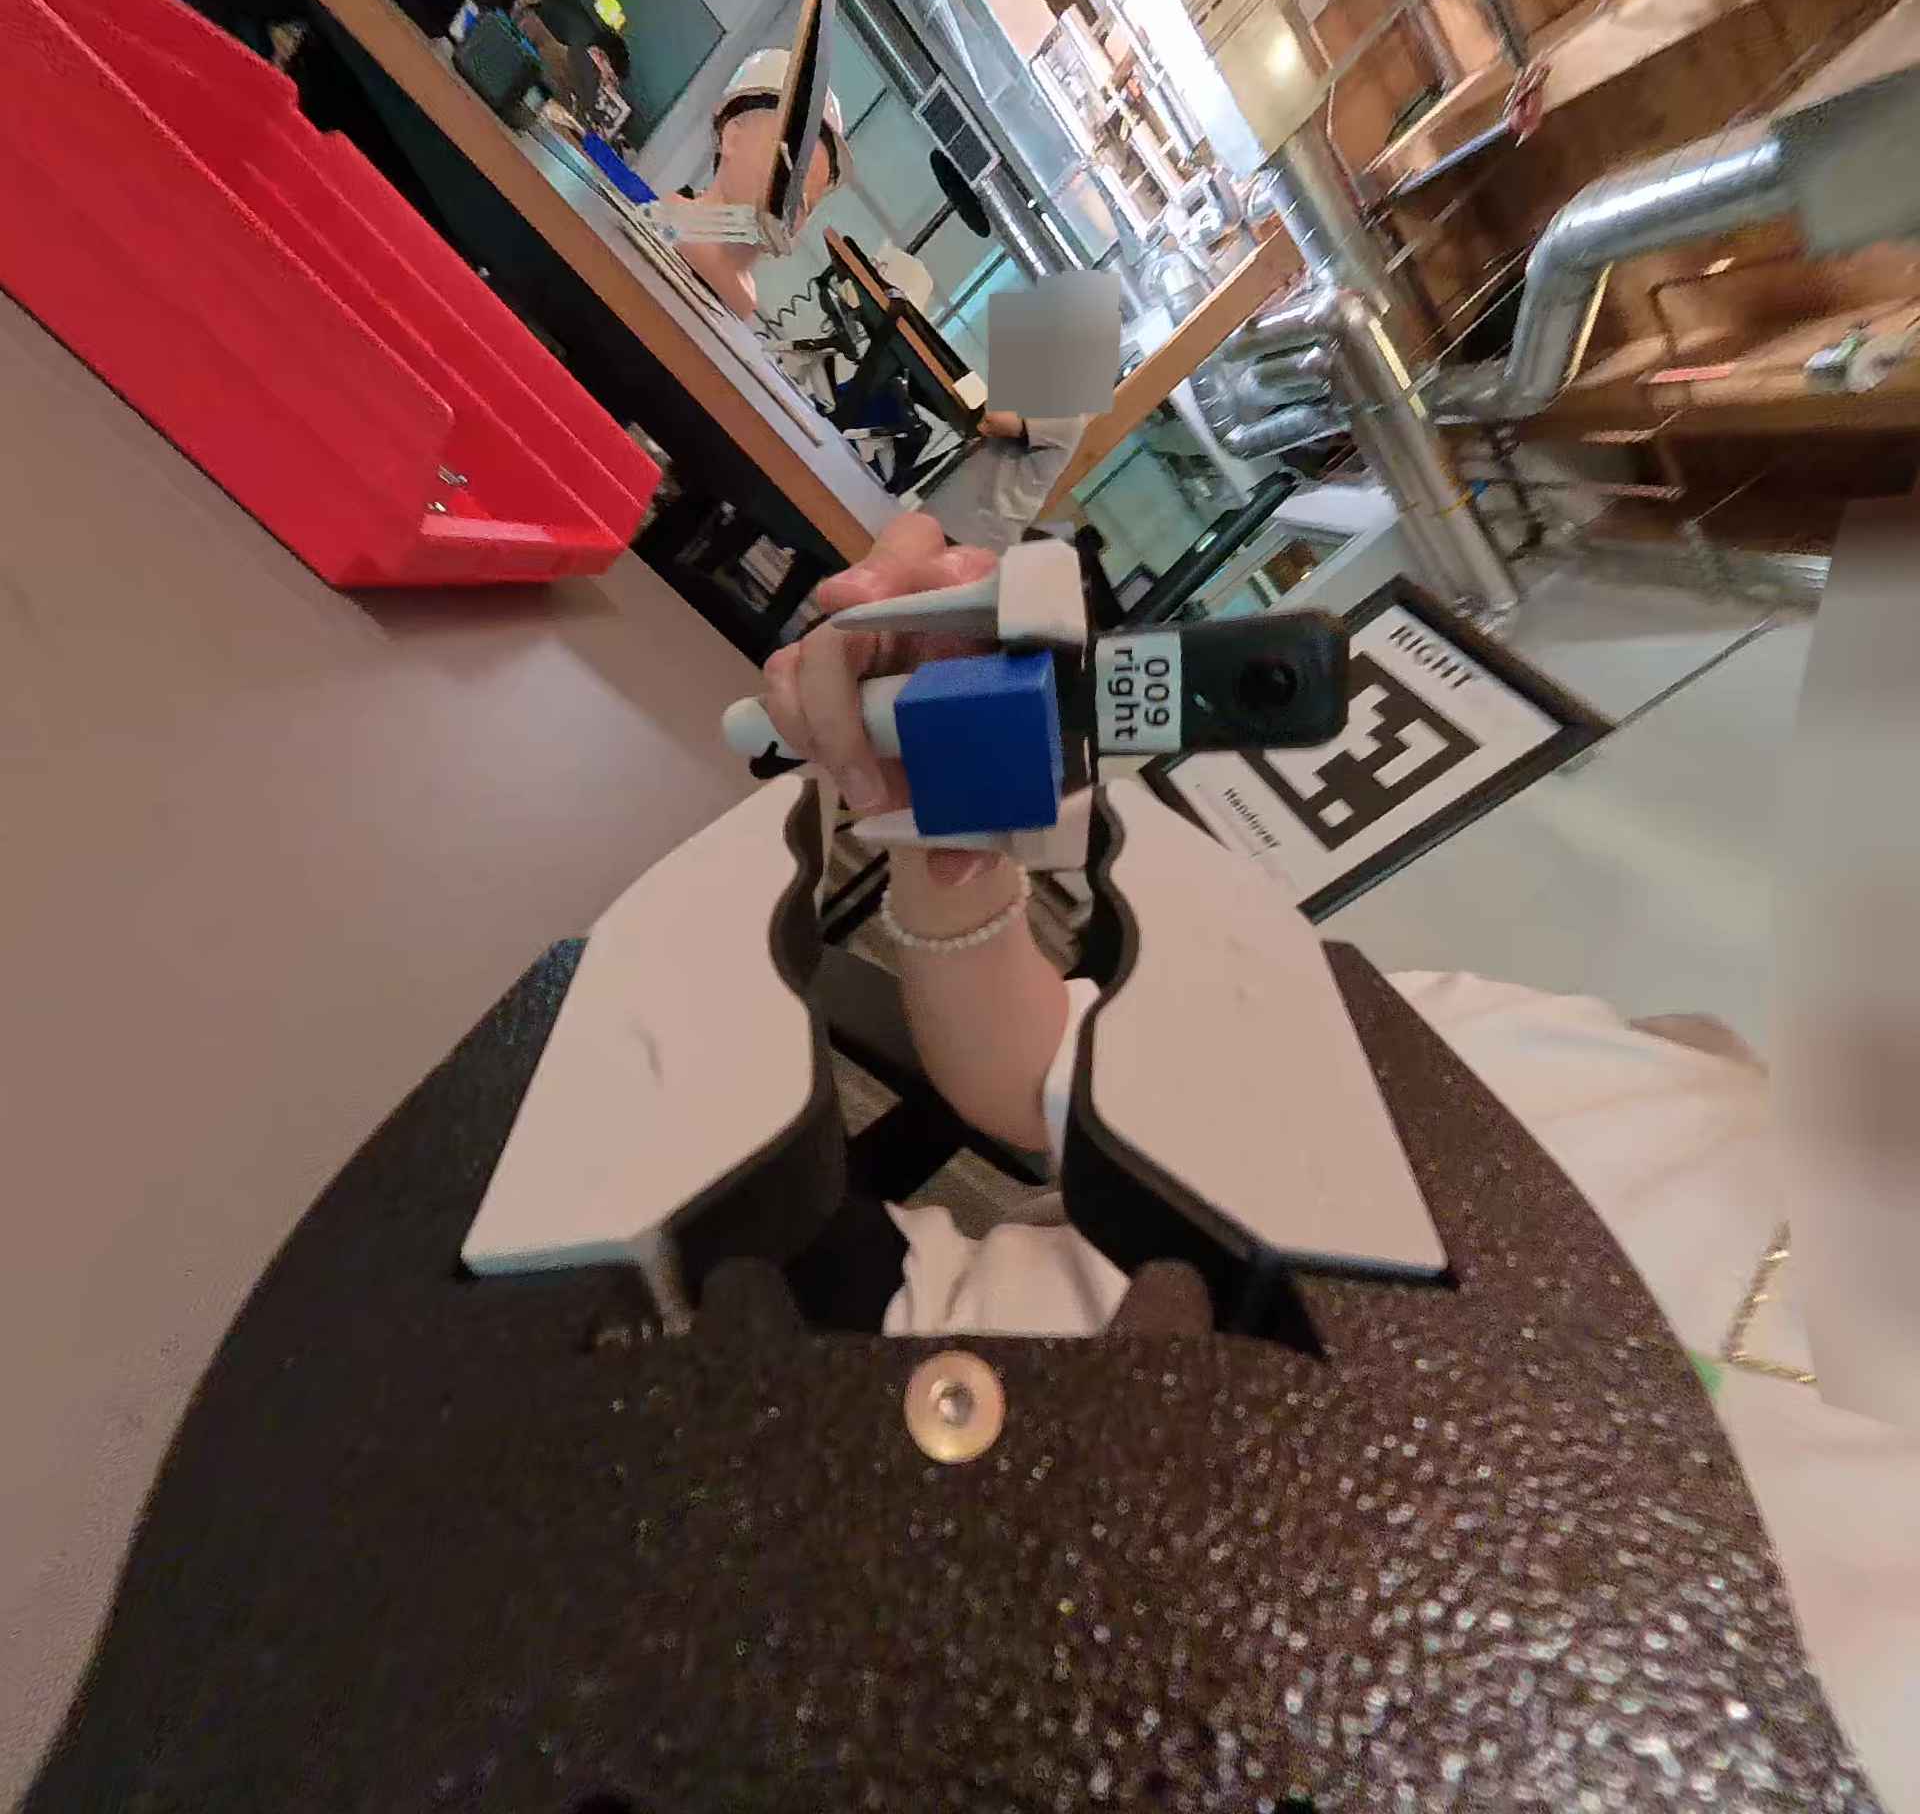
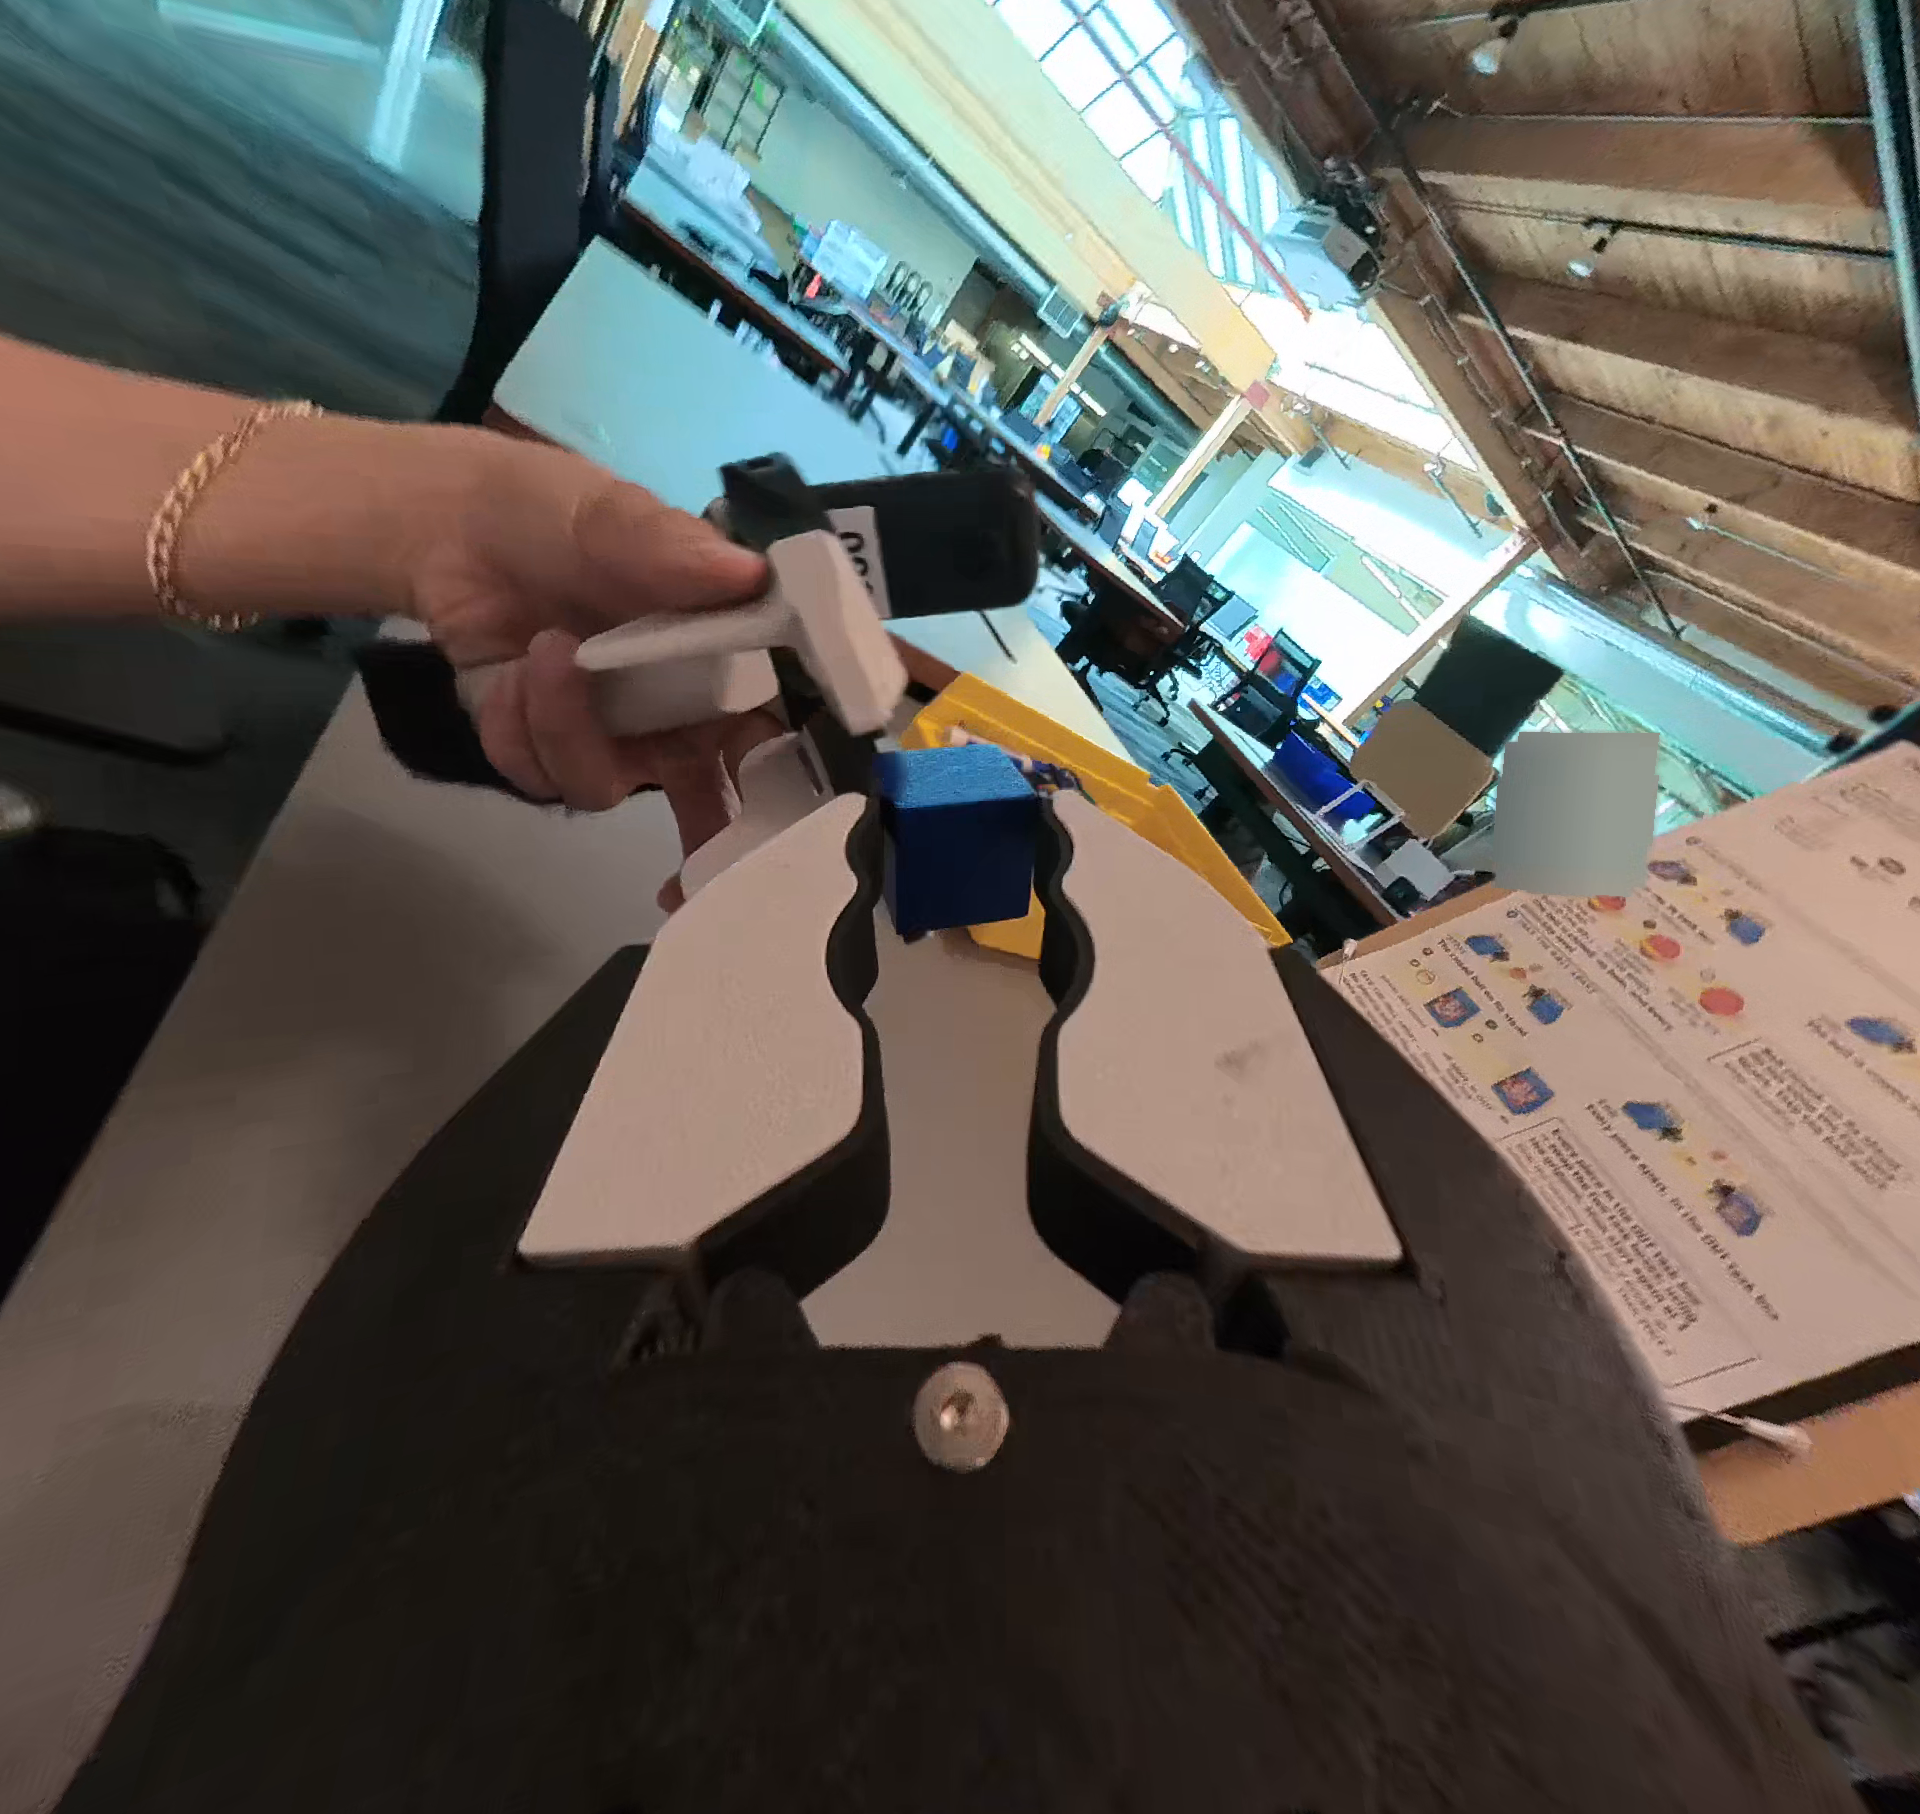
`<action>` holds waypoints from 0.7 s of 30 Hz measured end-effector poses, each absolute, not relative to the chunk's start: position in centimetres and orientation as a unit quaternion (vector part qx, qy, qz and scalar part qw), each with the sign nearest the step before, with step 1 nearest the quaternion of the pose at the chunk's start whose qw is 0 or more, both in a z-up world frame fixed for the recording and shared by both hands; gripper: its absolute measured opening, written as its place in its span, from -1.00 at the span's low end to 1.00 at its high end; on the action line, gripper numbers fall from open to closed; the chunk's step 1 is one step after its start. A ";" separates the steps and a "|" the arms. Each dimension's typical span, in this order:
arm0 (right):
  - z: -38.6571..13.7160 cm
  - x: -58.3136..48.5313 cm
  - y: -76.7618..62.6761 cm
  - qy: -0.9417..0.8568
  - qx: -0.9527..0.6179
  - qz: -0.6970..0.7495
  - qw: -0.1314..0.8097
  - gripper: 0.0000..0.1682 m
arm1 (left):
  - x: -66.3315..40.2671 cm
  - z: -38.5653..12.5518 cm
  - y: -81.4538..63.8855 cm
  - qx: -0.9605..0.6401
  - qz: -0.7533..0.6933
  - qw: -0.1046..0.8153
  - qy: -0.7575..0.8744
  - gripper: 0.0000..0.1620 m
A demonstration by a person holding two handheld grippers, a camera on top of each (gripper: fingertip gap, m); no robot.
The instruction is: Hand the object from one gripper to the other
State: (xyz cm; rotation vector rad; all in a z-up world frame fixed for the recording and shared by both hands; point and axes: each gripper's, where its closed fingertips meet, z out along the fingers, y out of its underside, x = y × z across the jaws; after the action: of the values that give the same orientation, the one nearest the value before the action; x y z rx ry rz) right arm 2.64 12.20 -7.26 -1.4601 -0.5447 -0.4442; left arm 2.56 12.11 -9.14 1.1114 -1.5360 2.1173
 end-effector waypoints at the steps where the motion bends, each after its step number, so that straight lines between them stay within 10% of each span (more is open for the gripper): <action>1: -7.7 2.5 12.4 -0.258 -0.655 -0.214 0.677 -0.67 | 2.7 -9.3 12.0 0.392 0.738 0.167 -0.524 -0.44; 9: -8.8 2.6 13.1 -0.256 -0.673 -0.220 0.658 -0.68 | 3.0 -9.7 12.4 0.383 0.748 0.165 -0.516 -0.66; 21: -7.4 3.8 13.2 -0.005 -0.684 0.093 0.724 -0.49 | 3.4 -7.3 15.0 0.291 0.778 -0.078 -0.552 -0.67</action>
State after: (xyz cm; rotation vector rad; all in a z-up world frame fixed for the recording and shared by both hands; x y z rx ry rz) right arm 3.80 13.24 -7.44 -1.5089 -0.0111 0.2050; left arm 3.42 14.96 -7.31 0.9636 -1.8247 2.5732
